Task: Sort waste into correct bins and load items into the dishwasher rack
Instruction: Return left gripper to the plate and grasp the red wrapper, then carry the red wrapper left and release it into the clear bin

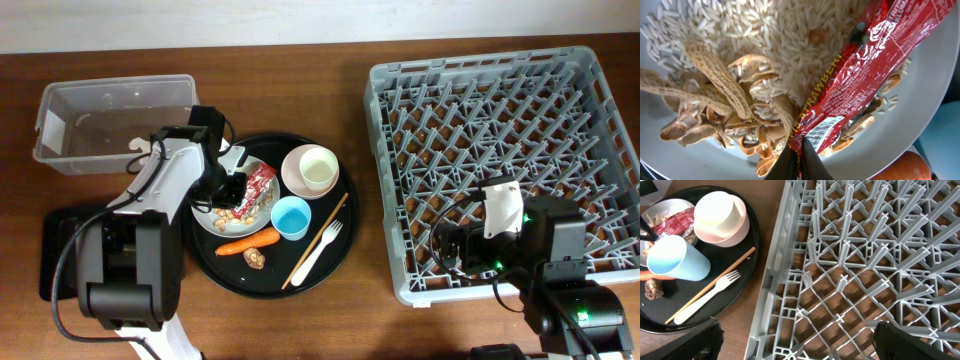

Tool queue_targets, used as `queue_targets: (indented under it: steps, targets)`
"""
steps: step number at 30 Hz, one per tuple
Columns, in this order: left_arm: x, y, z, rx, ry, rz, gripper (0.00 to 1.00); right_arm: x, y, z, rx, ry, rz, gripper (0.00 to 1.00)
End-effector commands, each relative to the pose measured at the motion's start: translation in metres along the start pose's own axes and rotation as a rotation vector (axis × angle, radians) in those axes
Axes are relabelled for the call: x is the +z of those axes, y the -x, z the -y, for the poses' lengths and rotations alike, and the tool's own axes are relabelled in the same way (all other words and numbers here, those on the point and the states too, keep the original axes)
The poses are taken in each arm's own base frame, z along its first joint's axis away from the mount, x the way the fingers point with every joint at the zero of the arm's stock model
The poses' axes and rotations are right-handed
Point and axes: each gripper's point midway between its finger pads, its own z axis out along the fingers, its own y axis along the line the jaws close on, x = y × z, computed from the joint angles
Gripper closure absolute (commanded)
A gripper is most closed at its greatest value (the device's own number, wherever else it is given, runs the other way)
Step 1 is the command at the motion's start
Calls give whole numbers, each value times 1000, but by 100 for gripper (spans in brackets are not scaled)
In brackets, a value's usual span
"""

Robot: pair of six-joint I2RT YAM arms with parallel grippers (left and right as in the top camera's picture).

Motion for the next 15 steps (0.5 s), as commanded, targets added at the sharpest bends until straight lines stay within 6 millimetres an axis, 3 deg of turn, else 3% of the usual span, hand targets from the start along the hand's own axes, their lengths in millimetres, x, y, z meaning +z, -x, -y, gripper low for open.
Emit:
queue_targets:
  steps: [1,7,15]
  targets:
    - [-7,8,1,6,1,9,98,-6,9,-3,-6,6,28,1]
    - [-26,8,3,5,0,5,100,-6,9,-3,-6,6,28,1]
    - [-77,10,9,19,11,136,100,-6,8,-3,-5,6,24,1]
